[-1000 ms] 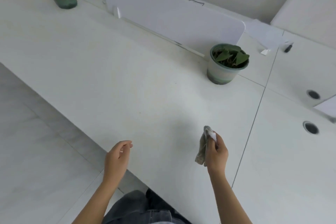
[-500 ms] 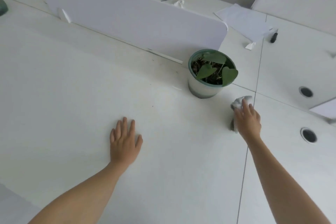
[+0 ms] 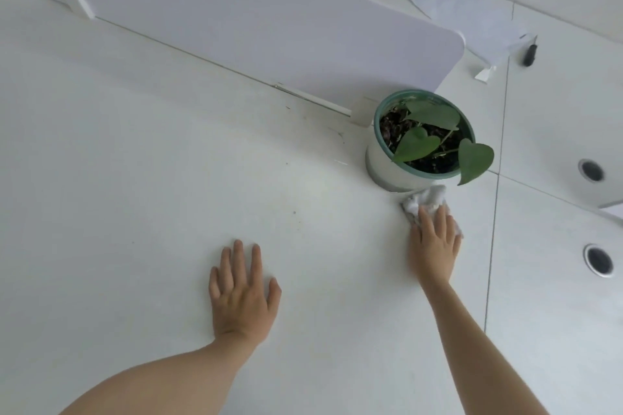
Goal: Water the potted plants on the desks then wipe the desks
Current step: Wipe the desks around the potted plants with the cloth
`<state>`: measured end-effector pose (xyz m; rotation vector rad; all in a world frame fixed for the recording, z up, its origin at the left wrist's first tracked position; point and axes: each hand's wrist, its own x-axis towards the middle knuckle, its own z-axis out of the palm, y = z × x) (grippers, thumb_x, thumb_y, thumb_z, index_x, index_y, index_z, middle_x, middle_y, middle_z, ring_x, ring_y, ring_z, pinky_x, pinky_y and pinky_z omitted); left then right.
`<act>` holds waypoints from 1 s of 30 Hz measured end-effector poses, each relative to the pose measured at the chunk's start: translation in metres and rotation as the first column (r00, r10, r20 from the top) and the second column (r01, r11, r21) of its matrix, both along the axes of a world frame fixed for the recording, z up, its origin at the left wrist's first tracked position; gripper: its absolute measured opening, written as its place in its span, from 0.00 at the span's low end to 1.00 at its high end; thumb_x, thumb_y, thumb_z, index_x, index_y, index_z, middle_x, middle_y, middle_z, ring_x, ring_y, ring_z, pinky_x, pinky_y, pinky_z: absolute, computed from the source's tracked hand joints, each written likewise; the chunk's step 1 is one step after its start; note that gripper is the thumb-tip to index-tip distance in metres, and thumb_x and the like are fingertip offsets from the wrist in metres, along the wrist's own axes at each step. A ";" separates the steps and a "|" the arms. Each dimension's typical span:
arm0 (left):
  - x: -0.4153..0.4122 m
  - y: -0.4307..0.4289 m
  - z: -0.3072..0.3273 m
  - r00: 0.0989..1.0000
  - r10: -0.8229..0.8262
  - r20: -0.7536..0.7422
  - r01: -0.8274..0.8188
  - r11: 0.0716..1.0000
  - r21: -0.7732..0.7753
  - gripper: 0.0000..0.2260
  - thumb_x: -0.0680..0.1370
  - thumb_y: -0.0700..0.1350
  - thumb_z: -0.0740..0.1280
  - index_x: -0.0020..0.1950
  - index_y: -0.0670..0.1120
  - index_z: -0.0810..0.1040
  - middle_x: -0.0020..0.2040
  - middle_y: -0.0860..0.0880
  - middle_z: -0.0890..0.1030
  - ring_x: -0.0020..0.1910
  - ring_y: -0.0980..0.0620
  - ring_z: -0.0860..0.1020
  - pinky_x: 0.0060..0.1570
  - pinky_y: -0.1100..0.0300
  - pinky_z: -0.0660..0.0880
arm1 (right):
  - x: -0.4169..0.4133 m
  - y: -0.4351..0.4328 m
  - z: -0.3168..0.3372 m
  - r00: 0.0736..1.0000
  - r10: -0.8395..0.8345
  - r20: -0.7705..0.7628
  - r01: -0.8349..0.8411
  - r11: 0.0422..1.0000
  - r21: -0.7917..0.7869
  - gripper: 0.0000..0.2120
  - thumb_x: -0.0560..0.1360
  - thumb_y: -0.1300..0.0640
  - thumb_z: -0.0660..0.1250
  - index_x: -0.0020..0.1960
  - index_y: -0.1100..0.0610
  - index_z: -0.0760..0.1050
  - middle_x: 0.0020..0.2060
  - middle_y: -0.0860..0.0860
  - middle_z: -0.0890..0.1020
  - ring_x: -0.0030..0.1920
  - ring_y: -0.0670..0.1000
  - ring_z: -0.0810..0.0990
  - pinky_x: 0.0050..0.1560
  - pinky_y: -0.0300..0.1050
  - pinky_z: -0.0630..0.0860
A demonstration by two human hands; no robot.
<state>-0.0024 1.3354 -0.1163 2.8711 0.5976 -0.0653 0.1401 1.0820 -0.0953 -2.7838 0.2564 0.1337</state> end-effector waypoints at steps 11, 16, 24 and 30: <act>-0.001 0.001 0.002 0.999 0.020 -0.049 -0.023 0.996 -0.082 0.26 0.78 0.56 0.39 0.68 0.44 0.63 0.70 0.41 0.62 0.67 0.41 0.63 0.72 0.56 0.38 | 0.031 0.131 0.012 0.977 0.001 0.214 -0.093 0.903 0.420 0.17 0.79 0.60 0.53 0.63 0.63 0.72 0.62 0.60 0.76 0.62 0.62 0.73 0.62 0.54 0.69; -0.003 0.002 -0.005 1.000 0.007 -0.001 -0.007 0.998 -0.056 0.27 0.78 0.57 0.37 0.76 0.51 0.49 0.78 0.48 0.40 0.77 0.48 0.43 0.72 0.55 0.39 | 0.087 0.184 0.015 0.998 -0.063 -0.006 0.063 0.962 0.266 0.22 0.80 0.51 0.49 0.73 0.52 0.58 0.75 0.57 0.56 0.73 0.60 0.53 0.73 0.53 0.50; -0.005 -0.001 -0.010 0.998 -0.003 0.055 0.001 0.999 0.041 0.25 0.76 0.54 0.49 0.70 0.46 0.61 0.69 0.41 0.63 0.66 0.41 0.64 0.68 0.50 0.49 | 0.041 0.142 -0.007 0.840 0.543 0.007 -0.541 0.837 -0.085 0.24 0.79 0.43 0.45 0.64 0.53 0.70 0.64 0.68 0.72 0.64 0.72 0.69 0.62 0.66 0.66; -0.002 0.000 0.001 0.999 0.002 -0.040 -0.004 1.000 -0.029 0.29 0.78 0.57 0.36 0.68 0.44 0.63 0.69 0.40 0.62 0.66 0.40 0.63 0.71 0.53 0.43 | -0.034 0.018 -0.004 0.801 0.594 -0.072 -0.596 0.780 -0.190 0.22 0.80 0.44 0.41 0.66 0.51 0.64 0.63 0.67 0.73 0.67 0.64 0.63 0.66 0.56 0.61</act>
